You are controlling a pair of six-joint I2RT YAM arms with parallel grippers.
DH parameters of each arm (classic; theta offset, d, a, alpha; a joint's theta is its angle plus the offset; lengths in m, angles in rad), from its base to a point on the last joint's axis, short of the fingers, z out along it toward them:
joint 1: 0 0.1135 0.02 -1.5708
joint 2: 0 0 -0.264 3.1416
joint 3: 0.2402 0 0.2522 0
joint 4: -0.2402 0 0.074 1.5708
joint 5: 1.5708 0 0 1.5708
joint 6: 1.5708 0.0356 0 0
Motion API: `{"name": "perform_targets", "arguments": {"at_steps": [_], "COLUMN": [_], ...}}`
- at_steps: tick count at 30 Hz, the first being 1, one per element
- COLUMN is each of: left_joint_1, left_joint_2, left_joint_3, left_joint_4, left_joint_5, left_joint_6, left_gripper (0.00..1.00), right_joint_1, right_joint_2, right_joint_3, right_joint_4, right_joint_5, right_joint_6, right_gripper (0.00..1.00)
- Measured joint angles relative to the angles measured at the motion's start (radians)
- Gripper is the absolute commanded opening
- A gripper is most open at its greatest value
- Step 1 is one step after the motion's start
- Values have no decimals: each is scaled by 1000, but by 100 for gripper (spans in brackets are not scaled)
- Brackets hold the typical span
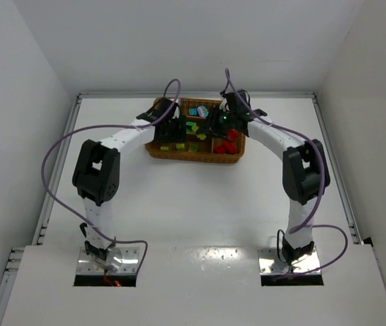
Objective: Sort the legos into containers by color
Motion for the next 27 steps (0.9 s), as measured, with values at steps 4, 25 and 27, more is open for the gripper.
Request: {"name": "perform_targets", "arguments": {"at_steps": [4, 25, 27], "left_joint_1": [11, 149, 166], "left_joint_2": [45, -369, -408], "left_joint_3": [3, -27, -53], "left_joint_4": [-56, -123, -123], "left_joint_5": [-38, -154, -159], "left_joint_6": [-32, -42, -35], "left_gripper": [88, 93, 93], "right_joint_1": [6, 23, 21], "right_joint_2": [83, -118, -225], "right_joint_3": [69, 35, -7], "right_joint_4": [-30, -278, -303], "right_joint_5": [13, 536, 669], "right_joint_6": [-20, -118, -114], "right_gripper": [27, 91, 93]}}
